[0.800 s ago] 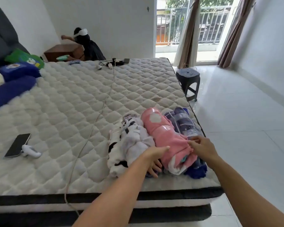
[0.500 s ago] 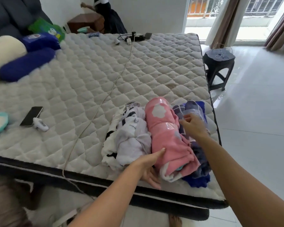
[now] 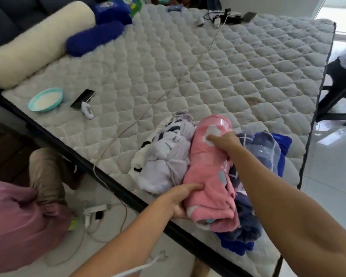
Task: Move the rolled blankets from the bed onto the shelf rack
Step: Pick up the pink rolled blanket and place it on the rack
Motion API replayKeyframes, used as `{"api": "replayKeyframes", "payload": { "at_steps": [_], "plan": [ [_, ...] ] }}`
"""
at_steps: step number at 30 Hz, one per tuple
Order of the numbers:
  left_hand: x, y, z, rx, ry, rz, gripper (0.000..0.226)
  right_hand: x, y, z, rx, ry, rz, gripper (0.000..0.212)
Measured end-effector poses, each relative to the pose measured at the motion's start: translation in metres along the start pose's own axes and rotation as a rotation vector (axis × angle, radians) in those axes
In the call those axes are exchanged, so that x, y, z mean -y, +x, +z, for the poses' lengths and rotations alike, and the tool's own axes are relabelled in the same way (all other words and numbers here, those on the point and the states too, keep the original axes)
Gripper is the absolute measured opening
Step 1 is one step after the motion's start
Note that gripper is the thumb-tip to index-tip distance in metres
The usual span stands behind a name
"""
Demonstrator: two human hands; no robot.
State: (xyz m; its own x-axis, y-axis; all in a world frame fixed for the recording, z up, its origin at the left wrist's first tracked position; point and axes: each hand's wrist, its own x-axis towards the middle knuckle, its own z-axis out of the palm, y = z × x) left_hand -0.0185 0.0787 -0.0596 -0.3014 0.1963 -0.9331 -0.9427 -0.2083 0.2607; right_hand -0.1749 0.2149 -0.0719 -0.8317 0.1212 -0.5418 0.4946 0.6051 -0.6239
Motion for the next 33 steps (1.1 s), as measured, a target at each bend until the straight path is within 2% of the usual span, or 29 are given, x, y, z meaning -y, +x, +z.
{"api": "replayKeyframes", "payload": {
  "at_steps": [4,8,10,14,16,18,20,22,25,29,33],
  "plan": [
    [0.000,-0.008,0.011,-0.120,0.045,0.125,0.046,-0.005,-0.006,-0.009,0.009,0.153,0.031,0.082],
    [0.005,-0.028,0.022,-0.229,0.127,0.324,0.045,-0.020,-0.019,-0.012,-0.057,0.253,0.029,0.074],
    [0.011,-0.045,0.032,-0.264,0.244,0.452,0.044,-0.026,-0.033,-0.018,-0.057,0.409,0.056,0.076],
    [0.024,-0.088,0.047,-0.300,0.435,0.686,0.057,-0.032,-0.073,-0.028,-0.098,0.726,-0.008,0.068],
    [0.034,-0.112,0.045,-0.330,0.496,0.770,0.062,-0.033,-0.104,-0.029,-0.073,0.868,-0.040,0.072],
    [0.054,-0.137,0.036,-0.393,0.544,0.874,0.058,-0.036,-0.142,-0.022,0.109,1.035,-0.097,0.082],
    [0.080,-0.161,0.020,-0.477,0.578,0.961,0.056,-0.035,-0.176,-0.005,0.333,1.185,-0.145,0.079],
    [0.115,-0.184,-0.001,-0.534,0.569,1.004,0.055,-0.036,-0.211,0.015,0.471,1.265,-0.139,0.075],
    [0.167,-0.223,-0.037,-0.614,0.520,1.039,0.054,-0.021,-0.264,0.050,0.636,1.271,-0.123,0.085],
    [0.232,-0.276,-0.092,-0.743,0.371,1.052,0.061,0.008,-0.338,0.106,0.877,1.203,-0.176,0.071],
    [0.307,-0.315,-0.149,-0.820,0.090,1.069,0.043,0.034,-0.406,0.175,1.119,1.004,-0.228,0.069]
  ]
}}
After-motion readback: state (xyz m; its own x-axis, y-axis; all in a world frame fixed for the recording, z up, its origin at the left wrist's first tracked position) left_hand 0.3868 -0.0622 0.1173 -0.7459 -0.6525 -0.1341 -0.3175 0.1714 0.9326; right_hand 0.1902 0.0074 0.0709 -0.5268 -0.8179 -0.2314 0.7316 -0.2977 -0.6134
